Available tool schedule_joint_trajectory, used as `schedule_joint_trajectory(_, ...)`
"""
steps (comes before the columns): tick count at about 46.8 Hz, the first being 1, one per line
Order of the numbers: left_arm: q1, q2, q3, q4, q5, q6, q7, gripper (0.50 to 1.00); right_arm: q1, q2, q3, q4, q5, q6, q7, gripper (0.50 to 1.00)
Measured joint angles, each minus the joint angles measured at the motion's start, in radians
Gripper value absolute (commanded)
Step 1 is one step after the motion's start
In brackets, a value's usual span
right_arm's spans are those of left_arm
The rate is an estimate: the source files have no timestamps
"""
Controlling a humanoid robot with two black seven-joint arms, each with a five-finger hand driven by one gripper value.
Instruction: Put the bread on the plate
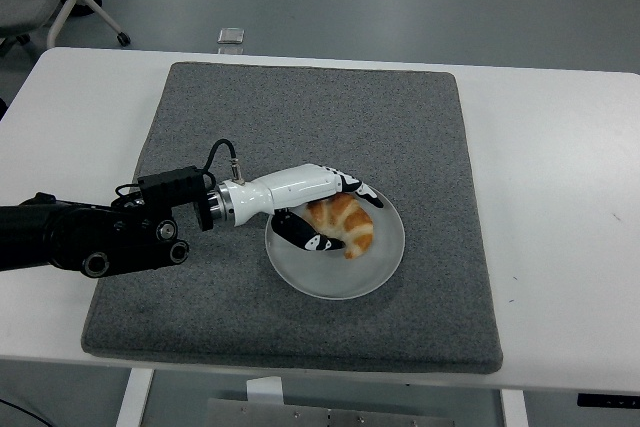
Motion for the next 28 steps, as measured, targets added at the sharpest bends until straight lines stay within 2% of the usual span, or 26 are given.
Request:
schedule_joint_trajectory(7,0.002,0.001,-0.018,0.000,-0.026,-0.004,0.000,0.887,0.000,0.000,0.000,0.000,0.000,0.000,0.000,0.930)
schedule_joint_trajectory(13,0.001,-0.003,-0.033,0.000,-0.068,-0.009,0.000,0.958,0.000,0.000,0.000,0.000,0.000,0.000,0.000,0.930)
schedule_joint_trajectory(19,0.000,-0.003,-0.052,-0.004,-0.126,-0.026,0.000,0.984,0.000,0.000,0.000,0.000,0.000,0.000,0.000,0.930)
schedule_joint_trajectory(24,0.000,0.000,-0.065,-0.012,-0.199,-0.088,0.000,0.986,0.000,0.000,0.000,0.000,0.000,0.000,0.000,0.930)
schedule_joint_trajectory(28,0.000,0.003,-0.115,-0.013,-0.315,-0.202,0.000,0.986,0.000,0.000,0.000,0.000,0.000,0.000,0.000,0.930)
